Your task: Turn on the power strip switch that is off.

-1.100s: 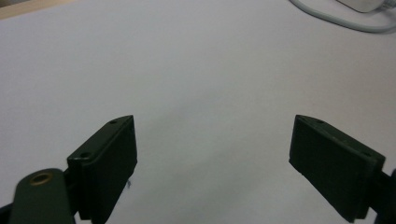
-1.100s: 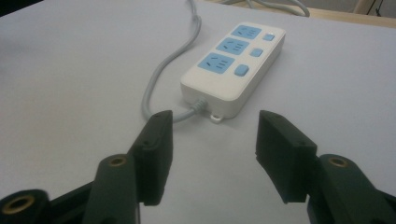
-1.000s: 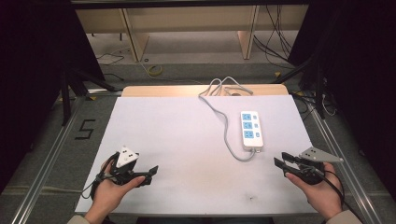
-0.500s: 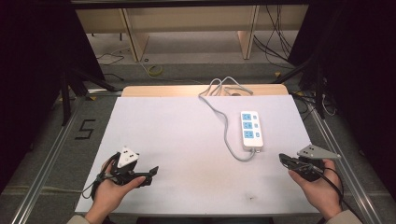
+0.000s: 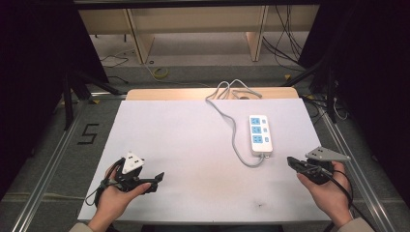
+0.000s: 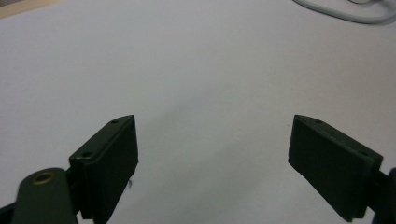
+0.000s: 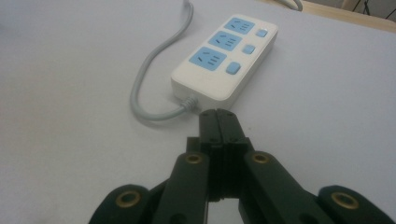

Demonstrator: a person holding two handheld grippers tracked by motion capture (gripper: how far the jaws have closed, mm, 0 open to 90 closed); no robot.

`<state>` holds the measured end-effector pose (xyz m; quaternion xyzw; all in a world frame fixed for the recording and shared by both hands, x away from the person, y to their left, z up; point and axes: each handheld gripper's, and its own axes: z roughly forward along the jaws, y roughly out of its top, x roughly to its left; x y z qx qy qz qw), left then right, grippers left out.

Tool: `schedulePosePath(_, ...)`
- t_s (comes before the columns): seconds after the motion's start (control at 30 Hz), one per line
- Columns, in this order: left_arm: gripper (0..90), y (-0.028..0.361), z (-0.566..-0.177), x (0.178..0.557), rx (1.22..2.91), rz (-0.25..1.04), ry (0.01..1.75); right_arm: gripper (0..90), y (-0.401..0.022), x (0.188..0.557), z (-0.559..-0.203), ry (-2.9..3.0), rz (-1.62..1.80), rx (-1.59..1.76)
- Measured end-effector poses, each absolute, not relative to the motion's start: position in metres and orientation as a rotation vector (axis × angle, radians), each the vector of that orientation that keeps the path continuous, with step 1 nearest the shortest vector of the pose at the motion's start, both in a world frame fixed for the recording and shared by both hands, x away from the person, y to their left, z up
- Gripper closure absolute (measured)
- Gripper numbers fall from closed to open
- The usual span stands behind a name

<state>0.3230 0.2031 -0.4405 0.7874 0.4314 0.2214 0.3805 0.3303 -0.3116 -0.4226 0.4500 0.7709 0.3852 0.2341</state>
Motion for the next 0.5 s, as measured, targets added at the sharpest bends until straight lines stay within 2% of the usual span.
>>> schedulePosePath(0.5,15.5,0.2022,-0.4411,0.3227,2.009,0.572,1.099,90.0,-0.3088,0.3365,-0.4184,2.113,1.047,1.243)
